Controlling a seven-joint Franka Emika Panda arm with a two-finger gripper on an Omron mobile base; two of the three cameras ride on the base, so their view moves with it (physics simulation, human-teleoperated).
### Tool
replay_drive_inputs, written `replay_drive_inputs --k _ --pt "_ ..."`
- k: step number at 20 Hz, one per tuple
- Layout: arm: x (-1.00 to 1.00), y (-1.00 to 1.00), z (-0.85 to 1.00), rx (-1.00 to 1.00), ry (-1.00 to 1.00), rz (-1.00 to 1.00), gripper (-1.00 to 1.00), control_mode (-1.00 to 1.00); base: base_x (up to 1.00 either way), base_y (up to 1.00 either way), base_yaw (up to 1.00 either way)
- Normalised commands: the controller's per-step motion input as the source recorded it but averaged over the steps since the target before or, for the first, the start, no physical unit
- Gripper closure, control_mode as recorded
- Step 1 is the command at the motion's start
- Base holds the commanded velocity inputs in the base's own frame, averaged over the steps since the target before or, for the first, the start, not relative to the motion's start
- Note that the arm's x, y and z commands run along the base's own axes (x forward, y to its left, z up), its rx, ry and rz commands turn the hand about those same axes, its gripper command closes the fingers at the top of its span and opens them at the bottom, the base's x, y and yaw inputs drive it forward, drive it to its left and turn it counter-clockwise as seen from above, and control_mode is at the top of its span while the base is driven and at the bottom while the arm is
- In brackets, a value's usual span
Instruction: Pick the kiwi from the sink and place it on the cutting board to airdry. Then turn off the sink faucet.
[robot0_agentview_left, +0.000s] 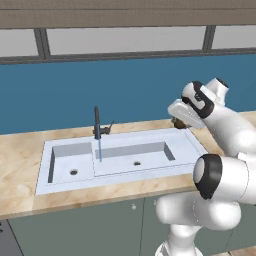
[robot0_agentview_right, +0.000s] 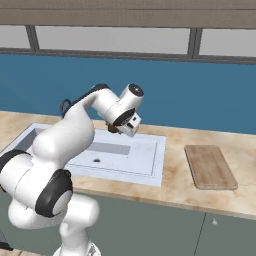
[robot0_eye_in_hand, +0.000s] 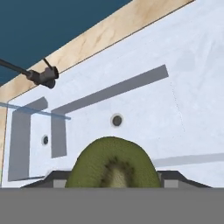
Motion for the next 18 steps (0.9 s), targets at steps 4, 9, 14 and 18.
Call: replay_drive_inputs --k 4,9,14,18 --pt "-0.37 -0.12 -0.02 0.0 -0.03 0.02 1.0 -1.0 0.0 0.0 0.0" --pt "-0.5 -0.52 0.01 -0.07 -0.06 0.05 1.0 -1.0 0.0 0.0 0.0" --pt "-0.5 -0.61 0.0 -0.1 0.0 0.0 1.0 -1.0 0.0 0.0 0.0" --pt "-0.38 -0.63 0.0 -0.13 0.0 0.0 1.0 -1.0 0.0 0.0 0.0"
